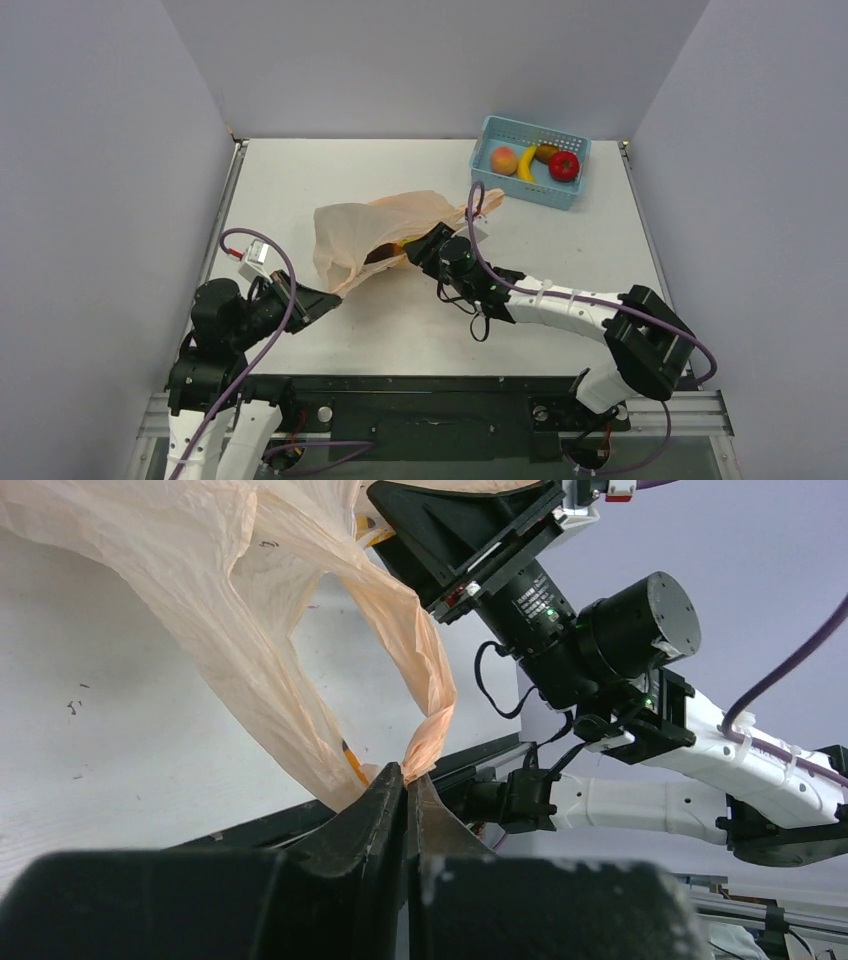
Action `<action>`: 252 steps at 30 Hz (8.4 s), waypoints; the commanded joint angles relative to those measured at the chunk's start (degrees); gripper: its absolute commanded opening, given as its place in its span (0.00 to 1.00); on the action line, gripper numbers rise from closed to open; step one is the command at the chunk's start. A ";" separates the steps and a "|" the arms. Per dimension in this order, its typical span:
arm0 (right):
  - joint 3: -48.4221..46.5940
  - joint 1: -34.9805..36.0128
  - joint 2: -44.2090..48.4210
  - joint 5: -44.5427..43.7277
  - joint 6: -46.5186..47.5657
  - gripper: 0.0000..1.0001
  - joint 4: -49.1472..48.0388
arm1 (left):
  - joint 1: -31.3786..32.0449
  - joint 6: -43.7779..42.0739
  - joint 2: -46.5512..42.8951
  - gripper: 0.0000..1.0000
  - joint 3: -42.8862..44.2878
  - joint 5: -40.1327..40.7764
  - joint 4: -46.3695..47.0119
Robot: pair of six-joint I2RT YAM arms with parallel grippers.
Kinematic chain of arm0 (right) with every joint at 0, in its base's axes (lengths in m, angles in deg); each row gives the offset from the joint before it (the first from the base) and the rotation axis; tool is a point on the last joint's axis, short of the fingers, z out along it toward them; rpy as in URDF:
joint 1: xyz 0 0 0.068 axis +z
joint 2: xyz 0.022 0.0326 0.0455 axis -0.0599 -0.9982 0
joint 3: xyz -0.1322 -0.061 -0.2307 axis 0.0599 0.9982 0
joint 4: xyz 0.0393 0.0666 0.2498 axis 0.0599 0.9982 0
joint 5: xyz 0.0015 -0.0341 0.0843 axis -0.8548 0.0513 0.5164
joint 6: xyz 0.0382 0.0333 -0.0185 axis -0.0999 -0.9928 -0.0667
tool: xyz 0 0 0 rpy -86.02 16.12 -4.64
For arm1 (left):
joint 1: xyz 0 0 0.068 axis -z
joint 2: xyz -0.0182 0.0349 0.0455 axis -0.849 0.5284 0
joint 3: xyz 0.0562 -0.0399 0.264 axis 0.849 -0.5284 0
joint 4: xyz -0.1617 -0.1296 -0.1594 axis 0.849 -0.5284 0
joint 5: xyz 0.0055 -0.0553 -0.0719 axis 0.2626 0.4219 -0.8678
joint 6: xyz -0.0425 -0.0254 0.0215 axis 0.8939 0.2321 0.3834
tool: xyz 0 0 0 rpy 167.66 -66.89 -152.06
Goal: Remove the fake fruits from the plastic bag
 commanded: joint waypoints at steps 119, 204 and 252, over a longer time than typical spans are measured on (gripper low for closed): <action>-18.36 33.59 11.00 -2.08 51.29 0.21 24.12 | 9.22 -15.39 45.18 0.00 29.46 21.97 5.26; -23.88 16.41 -21.41 -1.85 49.81 0.67 12.89 | -2.35 -26.34 22.90 0.00 6.61 7.78 -3.01; -24.26 16.67 -22.76 -3.06 49.42 0.53 2.20 | 0.35 -25.79 18.05 0.00 4.48 10.46 -1.19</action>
